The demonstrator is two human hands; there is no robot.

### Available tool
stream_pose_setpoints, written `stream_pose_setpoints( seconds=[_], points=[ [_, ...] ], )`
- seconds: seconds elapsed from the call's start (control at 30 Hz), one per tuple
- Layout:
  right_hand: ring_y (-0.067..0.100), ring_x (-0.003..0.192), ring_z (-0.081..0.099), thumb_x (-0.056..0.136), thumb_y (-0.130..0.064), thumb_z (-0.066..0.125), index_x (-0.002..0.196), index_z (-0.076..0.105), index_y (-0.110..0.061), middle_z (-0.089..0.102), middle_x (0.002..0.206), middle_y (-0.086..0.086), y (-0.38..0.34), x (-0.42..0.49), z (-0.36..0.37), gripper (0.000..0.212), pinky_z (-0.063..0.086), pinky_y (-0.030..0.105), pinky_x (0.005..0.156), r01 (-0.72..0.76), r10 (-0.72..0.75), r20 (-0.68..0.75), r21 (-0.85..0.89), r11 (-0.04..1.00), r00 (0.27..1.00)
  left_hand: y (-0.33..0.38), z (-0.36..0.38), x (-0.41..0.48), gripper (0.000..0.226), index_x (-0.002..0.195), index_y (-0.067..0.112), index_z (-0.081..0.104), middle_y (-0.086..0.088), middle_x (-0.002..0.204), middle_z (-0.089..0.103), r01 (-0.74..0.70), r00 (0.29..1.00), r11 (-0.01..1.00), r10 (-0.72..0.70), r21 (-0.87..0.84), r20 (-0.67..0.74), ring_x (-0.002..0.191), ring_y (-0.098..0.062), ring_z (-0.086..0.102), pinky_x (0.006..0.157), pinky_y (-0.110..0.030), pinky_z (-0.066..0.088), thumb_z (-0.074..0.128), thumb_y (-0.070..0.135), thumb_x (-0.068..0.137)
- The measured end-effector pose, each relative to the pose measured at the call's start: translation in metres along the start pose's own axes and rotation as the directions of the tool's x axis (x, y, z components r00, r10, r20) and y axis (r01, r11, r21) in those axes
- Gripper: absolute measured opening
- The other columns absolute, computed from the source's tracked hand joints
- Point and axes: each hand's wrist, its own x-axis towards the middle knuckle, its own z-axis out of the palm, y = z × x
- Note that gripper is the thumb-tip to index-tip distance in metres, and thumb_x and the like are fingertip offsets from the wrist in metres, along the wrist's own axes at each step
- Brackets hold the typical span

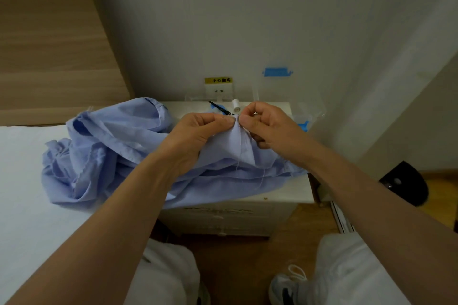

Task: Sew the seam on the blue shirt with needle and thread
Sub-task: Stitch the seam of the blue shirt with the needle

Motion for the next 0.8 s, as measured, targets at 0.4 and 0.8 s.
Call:
stream_pose_setpoints(
  seconds=[0.4, 0.8],
  points=[
    [0.006, 0.075, 0.057, 0.1, -0.011, 0.046, 0.116, 0.048, -0.017, 0.06, 0.086, 0.003, 0.006, -0.001, 0.002, 0.017, 0.05, 0.021, 0.07, 0.065, -0.062, 0.037, -0.09, 0.994, 0.997, 0.001, 0.002, -0.004, 0.018, 0.084, 0.007, 0.073, -0.011, 0.08, 0.071, -0.001, 0.998, 0.998, 0.005, 0.066, -0.063, 0.071, -0.013, 0.064, 0.066, -0.019, 0.053, 0.061, 0.018, 0.091],
    [0.016, 0.097, 0.062, 0.091, -0.014, 0.063, 0.086, 0.063, -0.005, 0.067, 0.093, 0.003, 0.007, 0.005, 0.005, 0.01, 0.047, 0.03, 0.088, 0.502, -0.584, -0.119, -0.393, 0.77, 0.803, -0.004, 0.003, -0.004, 0.043, 0.071, -0.007, 0.058, -0.023, 0.061, 0.04, -0.052, 0.986, 0.896, 0.117, 0.442, -0.122, 0.057, -0.02, 0.037, 0.058, -0.03, 0.034, 0.059, 0.029, 0.094]
  ],
)
